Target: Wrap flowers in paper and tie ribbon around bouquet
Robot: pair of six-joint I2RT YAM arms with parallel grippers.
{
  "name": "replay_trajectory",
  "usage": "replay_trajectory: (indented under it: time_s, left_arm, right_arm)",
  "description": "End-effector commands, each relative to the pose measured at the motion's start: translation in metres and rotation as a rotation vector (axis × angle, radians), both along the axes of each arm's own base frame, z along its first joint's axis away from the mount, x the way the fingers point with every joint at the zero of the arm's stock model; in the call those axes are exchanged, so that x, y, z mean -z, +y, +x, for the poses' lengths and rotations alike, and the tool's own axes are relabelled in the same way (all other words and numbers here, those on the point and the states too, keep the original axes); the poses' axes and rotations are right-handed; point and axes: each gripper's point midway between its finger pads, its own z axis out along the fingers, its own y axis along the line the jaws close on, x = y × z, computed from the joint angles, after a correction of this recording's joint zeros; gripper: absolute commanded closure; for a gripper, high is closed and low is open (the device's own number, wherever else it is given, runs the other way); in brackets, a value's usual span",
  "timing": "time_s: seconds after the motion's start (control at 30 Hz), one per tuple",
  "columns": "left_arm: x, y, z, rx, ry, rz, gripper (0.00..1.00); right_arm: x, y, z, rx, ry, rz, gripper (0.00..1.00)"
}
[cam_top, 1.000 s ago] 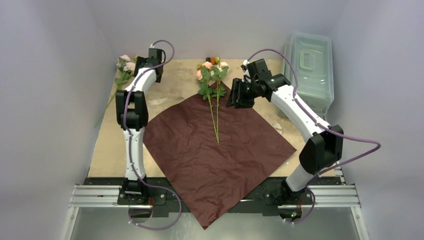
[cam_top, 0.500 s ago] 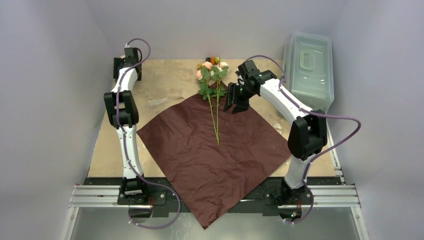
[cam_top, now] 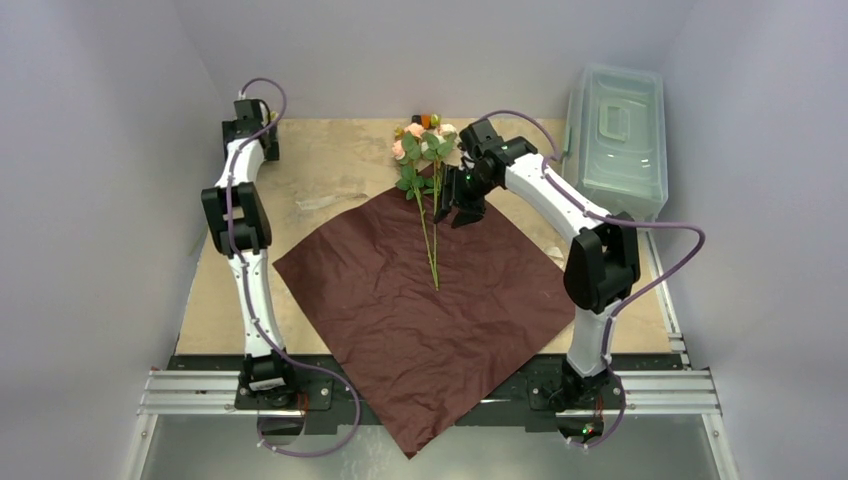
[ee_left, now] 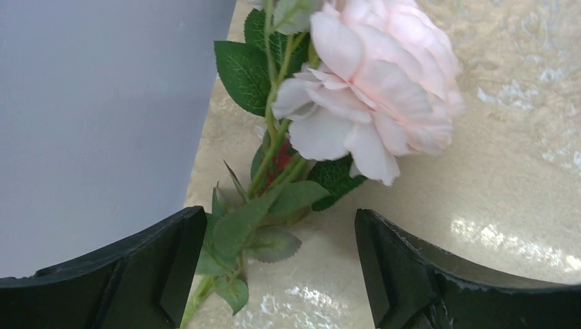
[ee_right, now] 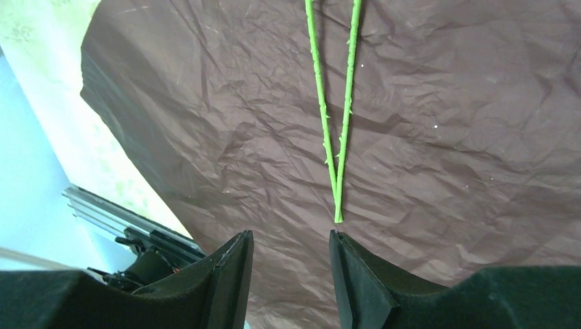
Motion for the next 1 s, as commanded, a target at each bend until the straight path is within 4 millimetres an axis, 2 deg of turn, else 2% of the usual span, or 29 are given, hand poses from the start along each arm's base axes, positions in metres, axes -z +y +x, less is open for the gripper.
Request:
replay_trajectory:
  time_s: [0.0, 0.17, 0.3, 0.43, 0.57, 0.6, 0.67, 0.7, 0.83, 0.97]
  left_arm:
    - [0.029, 0.02, -0.005, -0.023, 0.004, -0.096, 0.15]
    - [0.05, 0.024, -0.012, -0.013, 0.015, -0.198, 0.15]
    - [0.066, 0.016, -0.027, -0.004, 0.053, -0.25, 0.24]
    - [0.088, -0.009, -0.043, 0.052, 0.109, -0.36, 0.54]
    - [0.093, -0.036, -0.05, 0.079, 0.124, -0.503, 0.78]
    - [0.091, -0.045, -0.051, 0.09, 0.119, -0.544, 0.82]
    - [0.086, -0.056, -0.054, 0.085, 0.109, -0.605, 0.97]
    - [0.082, -0.06, -0.056, 0.073, 0.101, -0.63, 1.0]
    - [0.045, -0.072, -0.052, 0.052, 0.019, -0.678, 1.0]
    - [-0.01, -0.081, -0.042, 0.054, -0.081, -0.703, 1.0]
  right_arm:
    - [-0.01, 0.01, -0.003, 0.001, 0.004, 0.011, 0.47]
    - [-0.01, 0.02, -0.002, -0.011, 0.008, 0.012, 0.48]
    - [-0.011, 0.028, 0.002, -0.024, 0.008, 0.019, 0.48]
    - [-0.013, 0.035, 0.002, -0.039, 0.001, 0.026, 0.48]
    - [-0.011, 0.036, -0.001, -0.044, -0.002, 0.033, 0.48]
    - [-0.012, 0.036, -0.001, -0.045, -0.01, 0.039, 0.47]
    - [-0.015, 0.036, -0.001, -0.045, -0.025, 0.046, 0.48]
    - [-0.017, 0.037, 0.0, -0.045, -0.034, 0.051, 0.48]
    - [-0.027, 0.039, 0.002, -0.043, -0.077, 0.079, 0.48]
    - [-0.042, 0.044, 0.006, -0.041, -0.135, 0.134, 0.47]
